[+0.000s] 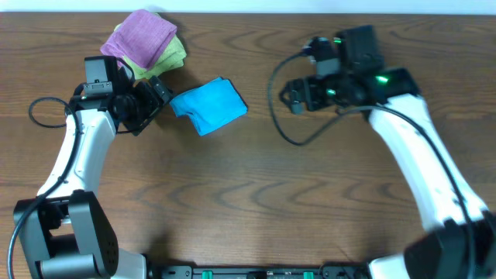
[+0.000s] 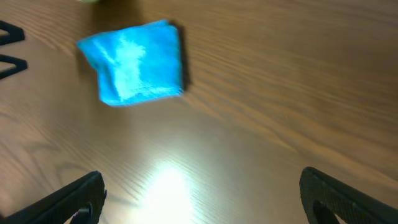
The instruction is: Fold the cloth
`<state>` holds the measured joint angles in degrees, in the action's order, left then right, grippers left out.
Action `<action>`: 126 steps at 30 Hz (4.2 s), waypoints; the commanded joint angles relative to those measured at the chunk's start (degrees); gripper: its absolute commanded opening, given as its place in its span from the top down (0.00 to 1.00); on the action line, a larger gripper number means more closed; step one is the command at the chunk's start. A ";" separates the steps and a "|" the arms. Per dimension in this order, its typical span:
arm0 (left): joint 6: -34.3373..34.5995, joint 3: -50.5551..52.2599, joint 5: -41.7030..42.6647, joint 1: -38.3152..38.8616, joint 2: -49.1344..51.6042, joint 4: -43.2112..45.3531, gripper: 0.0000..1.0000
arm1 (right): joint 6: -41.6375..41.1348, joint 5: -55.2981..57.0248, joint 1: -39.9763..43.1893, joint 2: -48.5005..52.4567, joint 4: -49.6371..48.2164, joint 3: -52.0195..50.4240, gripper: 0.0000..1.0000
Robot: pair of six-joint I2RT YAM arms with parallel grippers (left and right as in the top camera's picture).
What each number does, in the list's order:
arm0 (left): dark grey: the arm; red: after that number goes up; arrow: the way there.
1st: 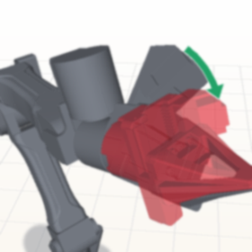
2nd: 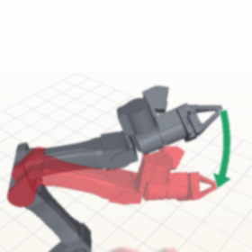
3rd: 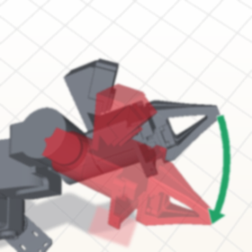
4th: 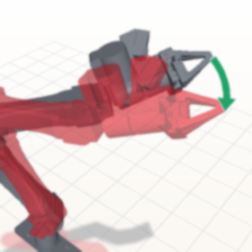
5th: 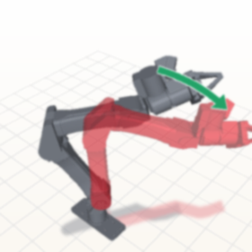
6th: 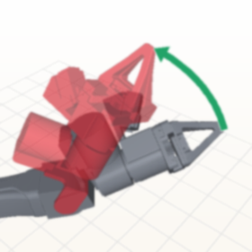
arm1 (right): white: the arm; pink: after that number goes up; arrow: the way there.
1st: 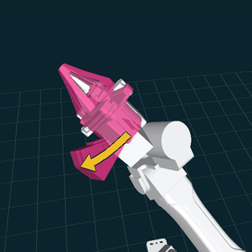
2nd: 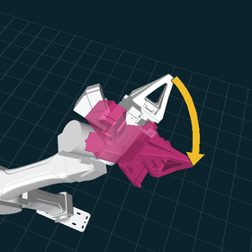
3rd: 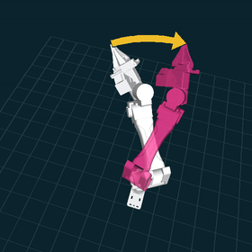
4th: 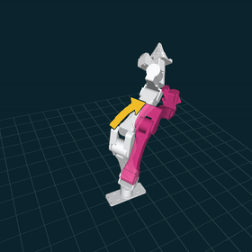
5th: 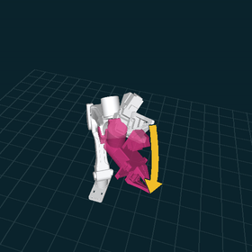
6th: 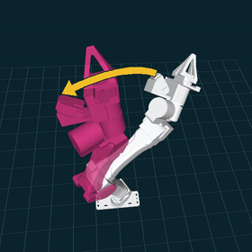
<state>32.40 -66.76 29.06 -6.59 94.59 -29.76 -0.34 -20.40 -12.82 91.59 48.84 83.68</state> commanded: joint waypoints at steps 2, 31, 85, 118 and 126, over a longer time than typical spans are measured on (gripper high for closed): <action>4.07 3.91 4.11 0.57 -0.46 0.59 0.04 | 5.40 0.68 4.94 -11.37 -0.09 -9.31 0.01; 17.59 10.54 3.74 10.38 6.14 13.05 0.04 | -7.78 -1.46 15.08 -58.69 -0.07 -44.72 0.01; 22.36 -26.32 -0.76 10.64 16.68 23.85 0.94 | -7.76 -1.46 15.08 -58.69 0.28 -44.72 0.01; 13.62 -58.47 -5.75 -2.38 39.17 26.67 0.95 | -7.78 -1.46 15.08 -58.69 0.28 -44.72 0.01; 7.61 -63.58 -5.44 -3.50 39.17 15.10 0.94 | -7.78 -1.46 15.08 -58.69 0.28 -44.72 0.01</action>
<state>43.70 -128.79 22.57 -10.26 134.06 -12.99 -7.27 -21.26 1.72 33.04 49.04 39.20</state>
